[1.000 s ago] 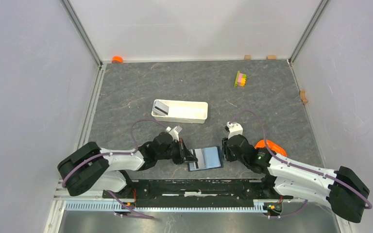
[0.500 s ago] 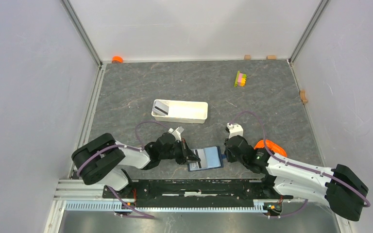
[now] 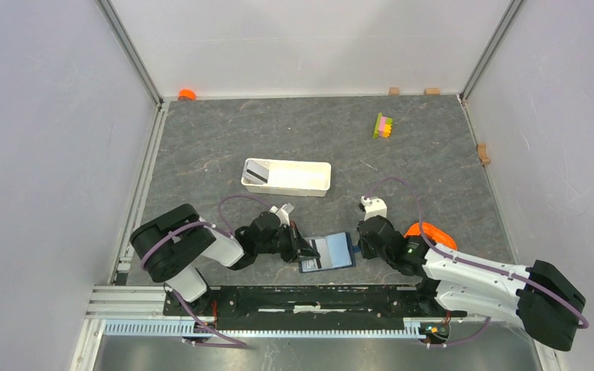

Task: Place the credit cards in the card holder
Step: Insert the credit card into the card holder.

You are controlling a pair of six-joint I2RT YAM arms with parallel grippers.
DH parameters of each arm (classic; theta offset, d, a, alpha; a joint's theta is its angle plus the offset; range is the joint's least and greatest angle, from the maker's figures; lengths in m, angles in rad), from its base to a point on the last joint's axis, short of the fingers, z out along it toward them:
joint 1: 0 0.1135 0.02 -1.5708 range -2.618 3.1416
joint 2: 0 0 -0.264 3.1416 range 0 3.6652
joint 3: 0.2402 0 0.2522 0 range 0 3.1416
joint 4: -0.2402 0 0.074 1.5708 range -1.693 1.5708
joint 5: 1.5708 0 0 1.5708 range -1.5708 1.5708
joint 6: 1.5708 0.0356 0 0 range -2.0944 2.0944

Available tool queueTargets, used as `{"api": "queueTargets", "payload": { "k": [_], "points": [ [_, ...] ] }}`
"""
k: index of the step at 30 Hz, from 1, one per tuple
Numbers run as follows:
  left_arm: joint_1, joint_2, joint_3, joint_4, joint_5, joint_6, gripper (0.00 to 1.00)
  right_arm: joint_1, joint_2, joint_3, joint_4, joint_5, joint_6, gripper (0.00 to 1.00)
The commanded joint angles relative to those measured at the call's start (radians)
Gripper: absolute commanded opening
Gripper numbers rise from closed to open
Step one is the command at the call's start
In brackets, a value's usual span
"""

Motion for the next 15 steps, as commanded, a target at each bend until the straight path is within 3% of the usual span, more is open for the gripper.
{"api": "queueTargets", "payload": {
  "k": [1,15],
  "points": [
    [0.023,0.037,-0.007,0.036,0.026,-0.001,0.02,0.007,0.006,0.005,0.004,0.029,0.012,0.17],
    [0.076,0.12,0.011,0.061,0.111,0.068,0.02,0.007,0.037,0.004,0.019,0.013,0.003,0.16]
  ]
}}
